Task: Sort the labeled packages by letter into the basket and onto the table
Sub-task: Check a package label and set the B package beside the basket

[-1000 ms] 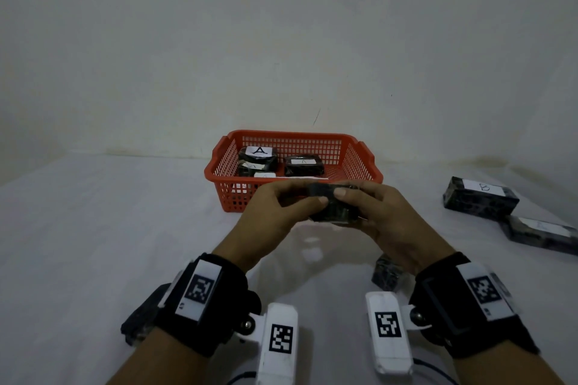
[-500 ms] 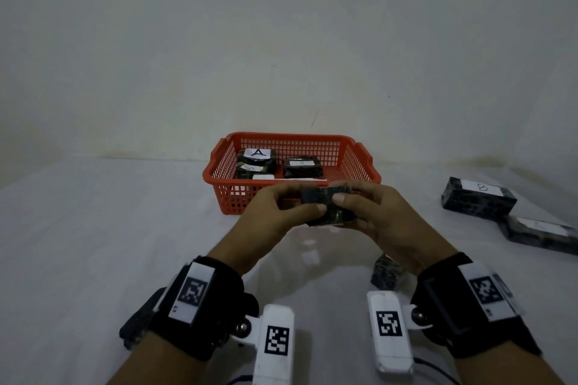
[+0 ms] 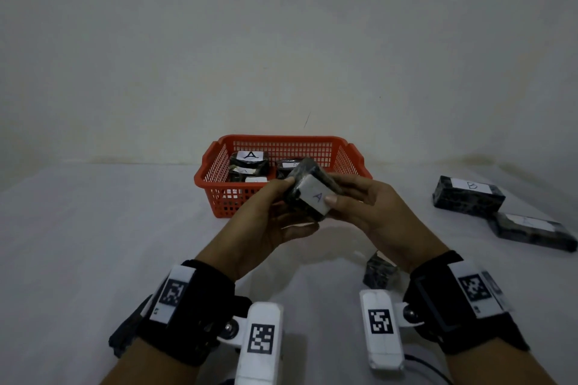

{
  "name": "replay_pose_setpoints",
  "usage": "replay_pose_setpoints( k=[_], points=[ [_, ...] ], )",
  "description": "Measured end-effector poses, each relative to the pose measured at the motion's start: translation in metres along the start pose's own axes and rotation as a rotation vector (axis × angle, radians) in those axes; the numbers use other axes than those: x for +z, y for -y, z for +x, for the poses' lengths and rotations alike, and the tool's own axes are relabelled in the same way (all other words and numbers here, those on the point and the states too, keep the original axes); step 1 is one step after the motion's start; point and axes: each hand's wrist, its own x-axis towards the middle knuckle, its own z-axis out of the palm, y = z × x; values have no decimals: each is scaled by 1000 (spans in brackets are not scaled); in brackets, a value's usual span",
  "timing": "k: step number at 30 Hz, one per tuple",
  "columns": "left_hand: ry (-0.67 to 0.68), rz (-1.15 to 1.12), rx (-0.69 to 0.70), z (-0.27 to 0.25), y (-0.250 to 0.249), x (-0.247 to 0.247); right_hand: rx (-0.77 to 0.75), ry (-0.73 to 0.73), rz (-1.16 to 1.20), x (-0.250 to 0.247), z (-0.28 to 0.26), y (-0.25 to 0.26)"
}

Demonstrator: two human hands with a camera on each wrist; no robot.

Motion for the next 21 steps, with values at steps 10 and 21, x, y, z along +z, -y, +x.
replay_pose_setpoints(
  k=[10, 21],
  points=[
    [-102, 264, 183, 6, 9, 0, 120, -74, 83, 3, 2, -3],
    [-108, 351, 102, 23, 10, 44, 341, -229, 53, -28, -12, 28]
  ],
)
